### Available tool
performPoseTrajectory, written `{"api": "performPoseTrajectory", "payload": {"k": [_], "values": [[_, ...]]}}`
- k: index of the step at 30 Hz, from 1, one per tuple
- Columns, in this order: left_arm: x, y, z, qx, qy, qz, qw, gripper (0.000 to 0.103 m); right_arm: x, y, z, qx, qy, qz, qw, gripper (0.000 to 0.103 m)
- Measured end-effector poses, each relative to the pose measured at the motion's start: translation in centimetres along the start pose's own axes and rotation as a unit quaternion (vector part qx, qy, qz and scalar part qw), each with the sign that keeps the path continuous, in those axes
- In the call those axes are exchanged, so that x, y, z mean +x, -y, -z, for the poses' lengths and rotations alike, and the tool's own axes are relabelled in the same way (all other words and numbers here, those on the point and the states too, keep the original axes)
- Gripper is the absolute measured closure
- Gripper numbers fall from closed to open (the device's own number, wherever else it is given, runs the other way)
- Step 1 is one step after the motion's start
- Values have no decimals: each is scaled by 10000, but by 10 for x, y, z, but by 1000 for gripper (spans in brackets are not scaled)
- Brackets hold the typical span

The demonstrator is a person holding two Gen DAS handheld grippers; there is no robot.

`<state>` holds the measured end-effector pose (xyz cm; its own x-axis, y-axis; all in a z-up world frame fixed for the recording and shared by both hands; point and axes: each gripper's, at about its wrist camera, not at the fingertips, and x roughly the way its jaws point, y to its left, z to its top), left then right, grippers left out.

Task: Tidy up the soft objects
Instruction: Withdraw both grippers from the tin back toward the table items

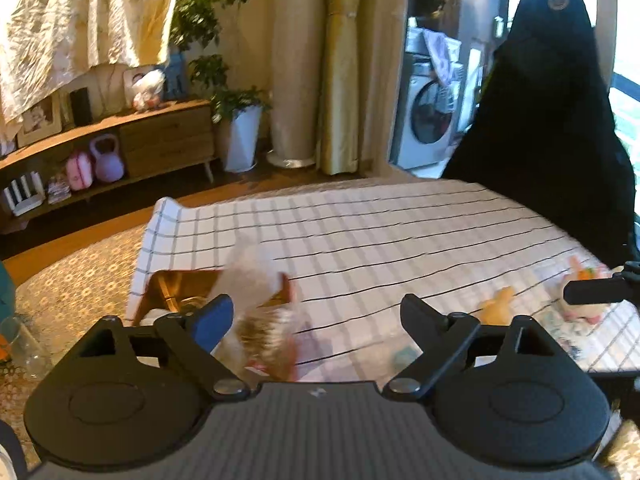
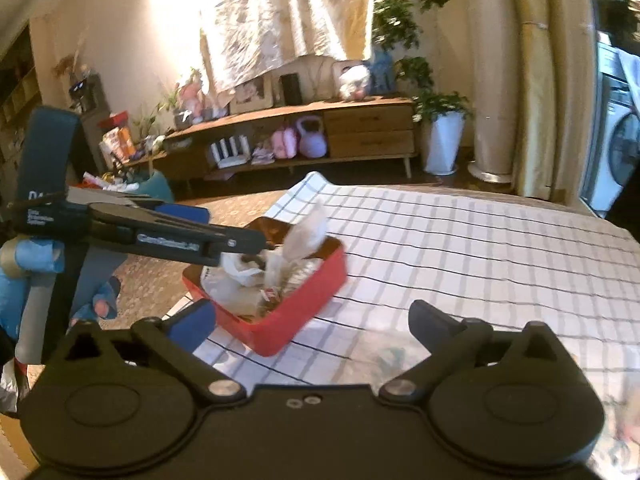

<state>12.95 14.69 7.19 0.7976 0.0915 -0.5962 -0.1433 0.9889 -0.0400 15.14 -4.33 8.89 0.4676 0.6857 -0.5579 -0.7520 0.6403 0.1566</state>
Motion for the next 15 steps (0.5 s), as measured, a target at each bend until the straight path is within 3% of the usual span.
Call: {"api": "performPoseTrajectory", "payload": {"k": [8,15], "values": [[-6,48,4,29,56,522,9986,5,-60,49,25,300,182,493,9982,0],[2,86,15,138,120,715,9973,0,-86,81,56,402,191,858,9953,0]]}}
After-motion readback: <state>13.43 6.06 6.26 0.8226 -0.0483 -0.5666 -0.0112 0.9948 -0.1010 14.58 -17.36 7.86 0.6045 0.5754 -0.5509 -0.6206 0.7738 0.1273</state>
